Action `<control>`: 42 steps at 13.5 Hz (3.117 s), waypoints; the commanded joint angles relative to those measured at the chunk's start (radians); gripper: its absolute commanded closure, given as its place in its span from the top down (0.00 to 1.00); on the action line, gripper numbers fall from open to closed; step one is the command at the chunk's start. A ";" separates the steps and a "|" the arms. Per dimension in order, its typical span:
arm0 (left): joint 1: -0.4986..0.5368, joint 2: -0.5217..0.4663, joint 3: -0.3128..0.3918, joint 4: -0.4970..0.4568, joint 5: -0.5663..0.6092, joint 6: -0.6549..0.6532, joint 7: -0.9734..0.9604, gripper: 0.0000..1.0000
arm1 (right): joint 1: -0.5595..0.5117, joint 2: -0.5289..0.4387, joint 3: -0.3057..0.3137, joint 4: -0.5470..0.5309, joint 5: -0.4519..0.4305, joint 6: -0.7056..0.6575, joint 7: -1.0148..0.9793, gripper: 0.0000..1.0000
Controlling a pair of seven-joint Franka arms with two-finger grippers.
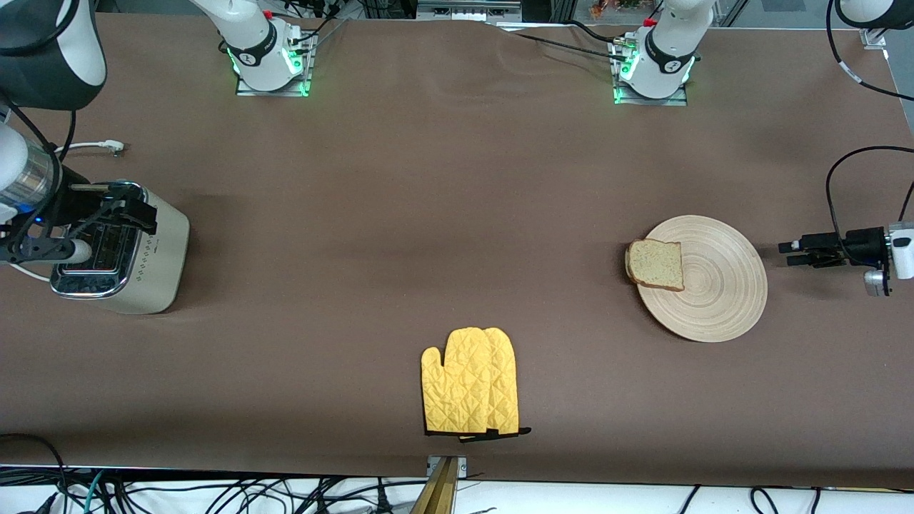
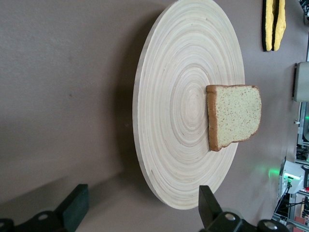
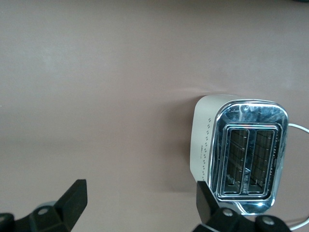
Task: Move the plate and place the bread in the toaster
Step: 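Lower the left gripper beside the wooden plate rim, then push the wooden plate with the left gripper toward the toaster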
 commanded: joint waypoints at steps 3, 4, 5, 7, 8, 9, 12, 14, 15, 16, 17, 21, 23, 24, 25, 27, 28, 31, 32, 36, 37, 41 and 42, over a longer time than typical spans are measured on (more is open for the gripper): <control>-0.001 0.086 -0.021 0.016 -0.099 -0.001 0.025 0.89 | 0.016 -0.009 0.006 -0.006 -0.005 -0.010 0.007 1.00; -0.001 0.097 -0.021 0.015 -0.116 -0.002 0.022 0.79 | 0.016 -0.009 0.006 -0.006 -0.003 -0.012 0.009 1.00; 0.000 0.099 -0.021 0.010 -0.119 -0.008 0.008 0.54 | 0.016 -0.009 0.006 -0.010 -0.003 -0.010 0.009 1.00; 0.000 0.099 -0.023 0.007 -0.119 -0.011 -0.030 0.14 | 0.018 -0.009 0.006 -0.012 -0.009 -0.010 0.007 1.00; 0.000 0.097 -0.023 0.007 -0.119 -0.016 -0.042 0.00 | 0.021 -0.009 0.006 -0.014 -0.011 -0.010 0.007 1.00; 0.000 0.097 -0.023 0.007 -0.119 -0.022 -0.047 0.00 | 0.021 -0.008 0.006 -0.014 -0.011 -0.010 0.007 1.00; 0.000 0.099 -0.024 0.009 -0.119 -0.036 -0.052 0.00 | 0.023 -0.005 0.006 -0.014 -0.012 -0.009 0.007 1.00; 0.000 0.096 -0.024 0.012 -0.158 -0.065 -0.056 0.00 | 0.027 0.006 0.006 -0.014 -0.014 -0.009 -0.005 1.00; 0.000 0.094 -0.024 0.013 -0.185 -0.092 -0.070 0.00 | 0.030 0.008 0.006 -0.015 -0.014 -0.010 -0.007 1.00; -0.001 0.088 -0.029 0.018 -0.194 -0.117 -0.107 0.00 | 0.032 0.011 0.006 -0.014 -0.014 -0.010 -0.010 1.00; -0.003 0.085 -0.059 0.021 -0.194 -0.141 -0.155 0.00 | 0.032 0.012 0.006 -0.014 -0.013 -0.010 -0.011 1.00; -0.026 0.068 -0.211 0.009 -0.174 -0.159 -0.219 0.00 | 0.035 0.012 0.006 -0.014 -0.006 -0.012 -0.016 1.00; -0.108 0.056 -0.242 0.004 -0.124 -0.159 -0.220 0.00 | 0.035 0.012 0.006 -0.014 -0.002 -0.012 -0.014 1.00; -0.153 0.039 -0.251 -0.016 -0.131 -0.154 -0.226 0.00 | 0.033 0.014 0.006 -0.014 -0.002 -0.012 -0.014 1.00; -0.196 0.033 -0.256 -0.019 -0.139 -0.148 -0.239 0.00 | 0.032 0.014 0.006 -0.014 -0.002 -0.012 -0.014 1.00; -0.292 0.031 -0.256 -0.022 -0.174 -0.091 -0.256 0.00 | 0.027 0.014 0.006 -0.014 -0.002 -0.012 -0.014 1.00; -0.340 0.036 -0.256 -0.022 -0.204 -0.076 -0.260 0.00 | 0.026 0.014 0.005 -0.014 -0.002 -0.010 -0.016 1.00; -0.470 0.051 -0.255 -0.037 -0.307 0.011 -0.273 0.00 | 0.024 0.014 0.005 -0.014 -0.002 -0.012 -0.016 1.00; -0.512 0.051 -0.255 -0.051 -0.350 0.053 -0.274 0.00 | 0.023 0.017 0.005 -0.014 -0.002 -0.012 -0.016 1.00; -0.624 0.054 -0.255 -0.155 -0.406 0.247 -0.262 0.00 | 0.026 0.032 0.005 -0.015 0.000 -0.012 -0.008 1.00; -0.644 0.056 -0.255 -0.181 -0.422 0.290 -0.251 0.00 | 0.032 0.044 0.005 -0.015 0.000 -0.012 0.002 1.00; -0.683 0.063 -0.255 -0.200 -0.447 0.371 -0.222 0.06 | 0.042 0.066 0.008 -0.023 0.045 -0.009 0.010 1.00; -0.684 0.062 -0.251 -0.200 -0.443 0.369 -0.225 0.44 | 0.042 0.077 0.008 -0.029 0.097 -0.009 0.012 1.00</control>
